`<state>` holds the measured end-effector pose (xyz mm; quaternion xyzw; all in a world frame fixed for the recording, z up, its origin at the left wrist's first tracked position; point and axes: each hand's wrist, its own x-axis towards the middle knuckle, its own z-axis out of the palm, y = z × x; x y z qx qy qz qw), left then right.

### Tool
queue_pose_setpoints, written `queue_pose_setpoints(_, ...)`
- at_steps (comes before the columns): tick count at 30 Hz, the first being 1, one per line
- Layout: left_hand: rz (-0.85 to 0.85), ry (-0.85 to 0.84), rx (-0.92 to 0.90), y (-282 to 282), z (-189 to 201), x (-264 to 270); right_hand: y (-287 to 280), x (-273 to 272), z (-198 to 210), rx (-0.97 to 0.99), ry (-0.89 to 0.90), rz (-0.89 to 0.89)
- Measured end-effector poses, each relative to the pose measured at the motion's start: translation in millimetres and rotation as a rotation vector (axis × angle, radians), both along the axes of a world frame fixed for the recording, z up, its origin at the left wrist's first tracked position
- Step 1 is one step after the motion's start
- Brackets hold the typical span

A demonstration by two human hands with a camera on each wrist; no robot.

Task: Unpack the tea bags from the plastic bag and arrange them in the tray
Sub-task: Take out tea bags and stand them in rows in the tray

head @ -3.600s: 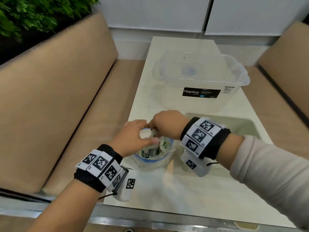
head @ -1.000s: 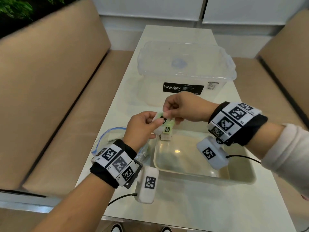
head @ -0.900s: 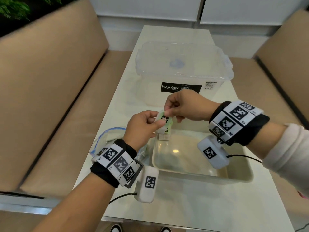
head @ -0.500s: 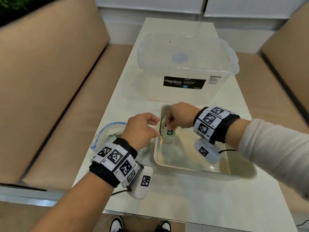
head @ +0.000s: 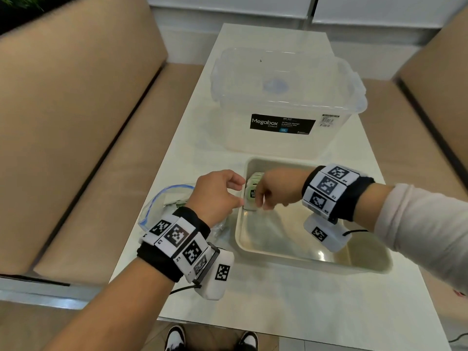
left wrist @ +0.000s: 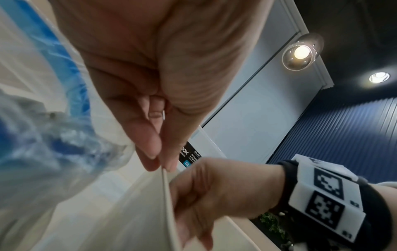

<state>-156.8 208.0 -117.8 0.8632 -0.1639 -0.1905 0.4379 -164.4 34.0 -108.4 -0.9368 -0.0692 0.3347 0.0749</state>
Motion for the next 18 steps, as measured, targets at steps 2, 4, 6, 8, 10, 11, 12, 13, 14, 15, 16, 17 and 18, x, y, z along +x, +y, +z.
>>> queue_pose_setpoints(2, 0.003, -0.002, -0.002, 0, 0, 0, 5, 0, -7, -0.024, 0.145, 0.075)
queue_pose_setpoints(4, 0.006, 0.004, -0.014, 1, 0, 1, 10, 3, -16, -0.059, 0.184, 0.133)
queue_pose_setpoints(6, 0.011, 0.028, -0.042, 2, 0, 1, 14, 8, -22, -0.083, 0.187, 0.17)
queue_pose_setpoints(8, -0.004, 0.05, -0.06, 3, 2, 2, 16, 13, -25, -0.092, 0.18, 0.18)
queue_pose_setpoints(10, -0.016, 0.057, -0.079, 6, 5, 4, 15, 16, -27, -0.087, 0.176, 0.168)
queue_pose_setpoints(11, -0.005, 0.047, -0.101, 10, 7, 5, 14, 16, -28, -0.087, 0.174, 0.16)
queue_pose_setpoints(12, 0.018, 0.027, -0.125, 15, 10, 8, 13, 14, -27, -0.082, 0.171, 0.148)
queue_pose_setpoints(13, 0.048, 0.001, -0.144, 22, 14, 11, 13, 12, -24, -0.068, 0.162, 0.128)
queue_pose_setpoints(14, 0.076, -0.03, -0.151, 31, 19, 15, 12, 9, -19, -0.036, 0.138, 0.099)
queue_pose_setpoints(15, 0.097, -0.067, -0.143, 42, 23, 18, 11, 7, -11, 0.007, 0.098, 0.059)
queue_pose_setpoints(16, 0.105, -0.117, -0.111, 53, 27, 21, 10, 4, -2, 0.052, 0.041, 0.014)
queue_pose_setpoints(17, 0.1, -0.179, -0.053, 64, 29, 23, 9, 1, 9, 0.087, -0.03, -0.033)
queue_pose_setpoints(18, 0.088, -0.244, 0.016, 75, 32, 24, 10, -1, 21, 0.111, -0.106, -0.074)
